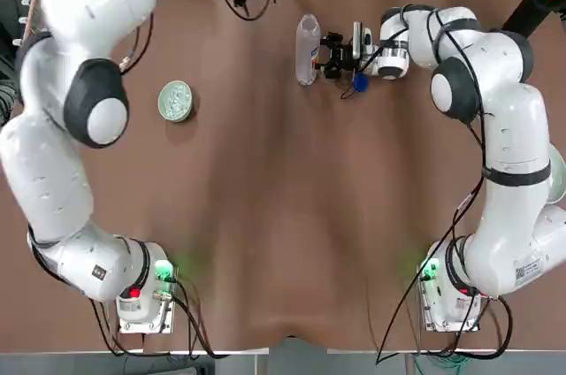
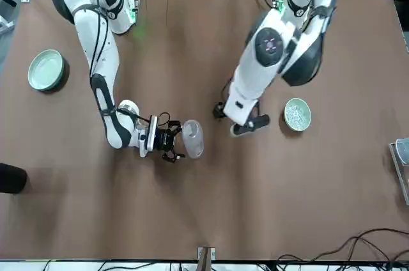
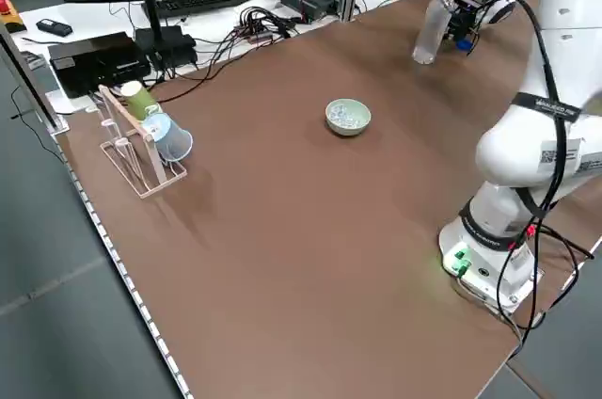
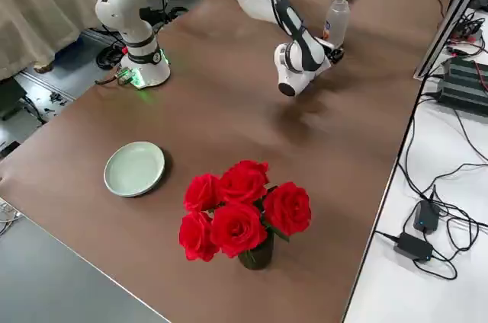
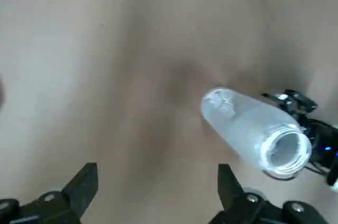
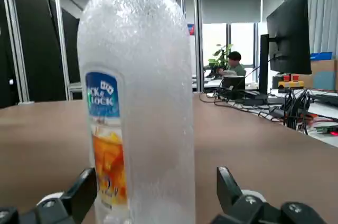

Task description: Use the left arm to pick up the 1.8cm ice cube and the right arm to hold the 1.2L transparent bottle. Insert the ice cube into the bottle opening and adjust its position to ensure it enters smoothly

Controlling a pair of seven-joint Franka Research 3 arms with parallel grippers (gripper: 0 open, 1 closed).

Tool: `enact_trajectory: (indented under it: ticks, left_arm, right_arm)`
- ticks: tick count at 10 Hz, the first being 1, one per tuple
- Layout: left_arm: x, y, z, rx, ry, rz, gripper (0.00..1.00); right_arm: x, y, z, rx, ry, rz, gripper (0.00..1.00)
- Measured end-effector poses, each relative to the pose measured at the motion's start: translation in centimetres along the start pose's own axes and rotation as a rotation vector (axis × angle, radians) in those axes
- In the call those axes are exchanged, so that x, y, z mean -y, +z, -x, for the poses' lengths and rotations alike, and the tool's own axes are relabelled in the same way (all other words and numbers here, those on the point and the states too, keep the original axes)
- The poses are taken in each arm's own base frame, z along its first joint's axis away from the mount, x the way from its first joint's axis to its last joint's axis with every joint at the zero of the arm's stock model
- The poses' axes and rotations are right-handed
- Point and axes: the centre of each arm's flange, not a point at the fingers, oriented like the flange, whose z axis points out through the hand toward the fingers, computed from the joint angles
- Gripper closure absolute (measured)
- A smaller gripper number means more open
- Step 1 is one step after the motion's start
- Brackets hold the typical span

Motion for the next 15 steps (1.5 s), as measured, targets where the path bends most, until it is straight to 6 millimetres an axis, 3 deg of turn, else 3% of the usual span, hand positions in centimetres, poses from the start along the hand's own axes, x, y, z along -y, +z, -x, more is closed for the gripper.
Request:
enact_trajectory:
  ticks: [2, 4, 6, 9, 11, 13, 15]
  left_arm:
    - [4.4, -2.6, -0.6, -0.018, 0.039, -0.019, 0.00]
    - [9.8, -6.5, -0.7, -0.026, 0.107, -0.047, 0.00]
    - [15.7, -10.7, -0.9, -0.010, 0.179, -0.081, 0.00]
    - [23.8, -15.5, -2.1, 0.002, 0.281, -0.102, 0.00]
    - [26.6, -16.9, -2.6, -0.005, 0.305, -0.104, 0.00]
    - [26.7, -16.9, -2.6, -0.001, 0.307, -0.105, 0.00]
    - [26.7, -16.8, -2.5, 0.008, 0.303, -0.107, 0.00]
  right_arm:
    - [-1.1, -2.8, 0.3, 0.040, -0.014, -0.020, 0.00]
    - [-2.1, -4.8, -0.1, 0.077, 0.013, -0.056, 0.00]
    - [-4.1, -6.6, -2.1, 0.138, 0.074, -0.107, 0.00]
    - [-7.4, -11.4, -5.7, 0.294, 0.175, -0.134, 0.00]
    - [-9.8, -14.1, -10.6, 0.437, 0.258, -0.176, 0.00]
    - [-11.1, -16.6, -17.8, 0.614, 0.343, -0.154, 0.00]
    - [-10.8, -18.7, -25.6, 0.817, 0.396, -0.082, 0.00]
